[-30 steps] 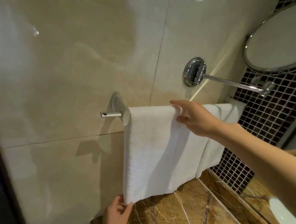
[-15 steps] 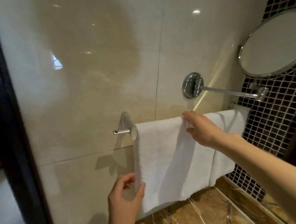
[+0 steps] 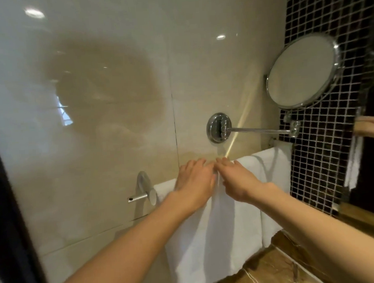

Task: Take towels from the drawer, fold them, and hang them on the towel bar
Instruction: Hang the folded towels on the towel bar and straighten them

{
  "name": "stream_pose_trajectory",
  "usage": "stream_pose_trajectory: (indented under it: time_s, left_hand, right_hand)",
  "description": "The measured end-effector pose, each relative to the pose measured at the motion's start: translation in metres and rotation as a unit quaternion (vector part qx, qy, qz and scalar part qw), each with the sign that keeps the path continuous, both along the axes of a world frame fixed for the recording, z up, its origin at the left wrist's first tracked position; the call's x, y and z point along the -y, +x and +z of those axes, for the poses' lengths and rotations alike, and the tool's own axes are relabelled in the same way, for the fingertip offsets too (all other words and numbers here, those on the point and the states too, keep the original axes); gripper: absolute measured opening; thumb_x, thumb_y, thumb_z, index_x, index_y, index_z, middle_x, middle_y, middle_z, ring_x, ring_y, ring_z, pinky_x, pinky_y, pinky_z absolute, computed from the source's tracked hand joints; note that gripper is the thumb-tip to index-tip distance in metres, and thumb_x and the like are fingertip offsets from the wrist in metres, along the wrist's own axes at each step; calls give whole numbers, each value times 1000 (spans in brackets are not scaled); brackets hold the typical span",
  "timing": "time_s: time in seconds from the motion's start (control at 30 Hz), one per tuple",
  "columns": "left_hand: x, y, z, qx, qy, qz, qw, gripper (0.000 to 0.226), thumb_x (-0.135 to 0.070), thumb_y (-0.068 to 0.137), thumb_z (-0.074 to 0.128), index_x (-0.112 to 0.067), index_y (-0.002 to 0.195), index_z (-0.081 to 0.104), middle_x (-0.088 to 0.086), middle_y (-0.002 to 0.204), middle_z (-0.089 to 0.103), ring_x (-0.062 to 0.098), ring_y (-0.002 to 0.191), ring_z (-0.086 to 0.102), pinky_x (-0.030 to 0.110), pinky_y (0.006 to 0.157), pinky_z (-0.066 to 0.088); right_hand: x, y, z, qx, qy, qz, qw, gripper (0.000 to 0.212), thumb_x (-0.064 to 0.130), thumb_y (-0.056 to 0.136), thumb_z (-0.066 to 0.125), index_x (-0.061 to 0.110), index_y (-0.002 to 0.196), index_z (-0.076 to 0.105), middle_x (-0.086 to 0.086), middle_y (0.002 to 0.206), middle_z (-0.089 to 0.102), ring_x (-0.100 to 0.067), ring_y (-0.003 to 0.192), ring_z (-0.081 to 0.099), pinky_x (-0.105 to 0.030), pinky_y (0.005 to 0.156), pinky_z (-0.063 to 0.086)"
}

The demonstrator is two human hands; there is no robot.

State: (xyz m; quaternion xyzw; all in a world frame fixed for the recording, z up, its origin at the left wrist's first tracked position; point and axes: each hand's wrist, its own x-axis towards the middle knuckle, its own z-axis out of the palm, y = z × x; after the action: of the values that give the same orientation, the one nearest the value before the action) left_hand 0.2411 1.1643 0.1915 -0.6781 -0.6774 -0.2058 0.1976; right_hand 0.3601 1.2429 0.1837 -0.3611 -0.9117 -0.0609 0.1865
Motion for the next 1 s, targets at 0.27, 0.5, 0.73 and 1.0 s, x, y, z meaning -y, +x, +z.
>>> stream_pose_trajectory:
  time_s: [0.27,0.5,0.73,1.0]
  left_hand:
    - [-30,-3,-2,-11,-54,32,998,31,-39,98,38,-16,110,54,12,109,62,34,101,58,36,70,36]
    - [-29,-9,-5,-6,-39,30,999,29,-42,96,42,-17,101,56,10,102,64,33,95,59,33,64,33]
    - [-32,-10,-6,6,-38,42,998,31,-45,96,41,-20,102,58,8,103,64,32,98,59,33,66,34]
    - [-38,-6,-11,5,-10,39,999,27,-44,94,45,-23,104,58,4,102,65,28,96,60,32,66,34]
  right_hand:
    - [-17,16,-4,5,-52,10,999,68,-5,86,43,9,149,21,-8,160,17,-23,148,14,-35,117,23]
    - [-23,22,-8,-35,-67,24,997,55,-6,82,43,6,136,39,-10,147,35,-26,138,31,-40,106,38]
    - [-27,25,-8,-39,-66,11,997,65,-3,82,46,9,144,33,-9,152,30,-25,141,28,-31,111,29]
    - [-24,23,-11,-47,-81,17,995,64,-2,82,45,7,144,31,-8,153,30,-24,147,16,-35,114,25]
